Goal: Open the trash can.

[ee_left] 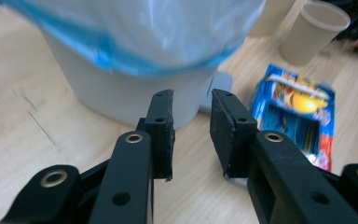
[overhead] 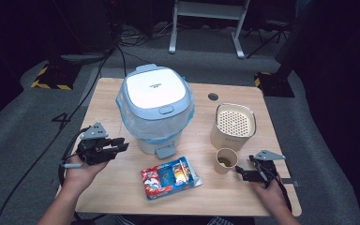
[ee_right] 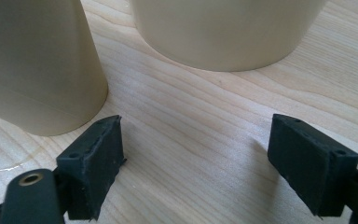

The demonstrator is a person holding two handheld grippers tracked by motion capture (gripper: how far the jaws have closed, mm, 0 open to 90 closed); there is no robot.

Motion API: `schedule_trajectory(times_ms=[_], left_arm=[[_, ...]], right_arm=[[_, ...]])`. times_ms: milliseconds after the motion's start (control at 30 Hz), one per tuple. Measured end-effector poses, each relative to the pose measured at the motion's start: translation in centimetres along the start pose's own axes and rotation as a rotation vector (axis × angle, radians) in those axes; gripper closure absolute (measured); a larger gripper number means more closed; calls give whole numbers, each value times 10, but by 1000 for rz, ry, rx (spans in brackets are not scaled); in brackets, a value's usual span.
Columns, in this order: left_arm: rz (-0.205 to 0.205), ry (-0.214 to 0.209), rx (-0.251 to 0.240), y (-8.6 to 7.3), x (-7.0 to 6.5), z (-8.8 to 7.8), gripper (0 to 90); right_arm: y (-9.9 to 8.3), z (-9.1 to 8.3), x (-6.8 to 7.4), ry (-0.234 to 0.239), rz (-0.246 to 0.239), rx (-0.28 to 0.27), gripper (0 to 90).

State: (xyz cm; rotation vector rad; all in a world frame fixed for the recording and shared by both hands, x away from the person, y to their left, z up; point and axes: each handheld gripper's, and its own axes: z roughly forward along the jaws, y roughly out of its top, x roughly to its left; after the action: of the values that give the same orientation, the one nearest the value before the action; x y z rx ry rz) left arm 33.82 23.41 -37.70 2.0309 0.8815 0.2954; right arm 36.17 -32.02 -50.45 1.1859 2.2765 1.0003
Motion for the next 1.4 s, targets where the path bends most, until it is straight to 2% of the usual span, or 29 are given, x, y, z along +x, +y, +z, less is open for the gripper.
schedule_trajectory(times_ms=[67, 233, 400, 533, 700, 867, 967, 1067, 1400], left_arm=[[14, -6, -25, 11, -1, -8, 710], [62, -38, -48, 34, -6, -24, 759], [46, -68, -81, 53, -8, -29, 760], [49, -85, -116, 67, -10, -33, 789], [85, -96, -164, 89, -20, -36, 836], [113, -106, -195, 105, -27, -31, 855], [101, -132, -215, 112, -27, -26, 872], [93, -139, -232, 119, -25, -21, 894], [101, -121, -201, 139, -29, 9, 898]], right_arm=[[0, 0, 0, 0, 0, 0, 180], [0, 0, 0, 0, 0, 0, 180], [0, 0, 0, 1, 0, 0, 181], [0, 0, 0, 1, 0, 0, 180], [0, 0, 0, 3, 0, 0, 181], [0, 0, 0, 4, 0, 0, 181], [0, 0, 0, 4, 0, 0, 181], [0, 0, 0, 4, 0, 0, 181], [0, 0, 0, 3, -1, 0, 182]])
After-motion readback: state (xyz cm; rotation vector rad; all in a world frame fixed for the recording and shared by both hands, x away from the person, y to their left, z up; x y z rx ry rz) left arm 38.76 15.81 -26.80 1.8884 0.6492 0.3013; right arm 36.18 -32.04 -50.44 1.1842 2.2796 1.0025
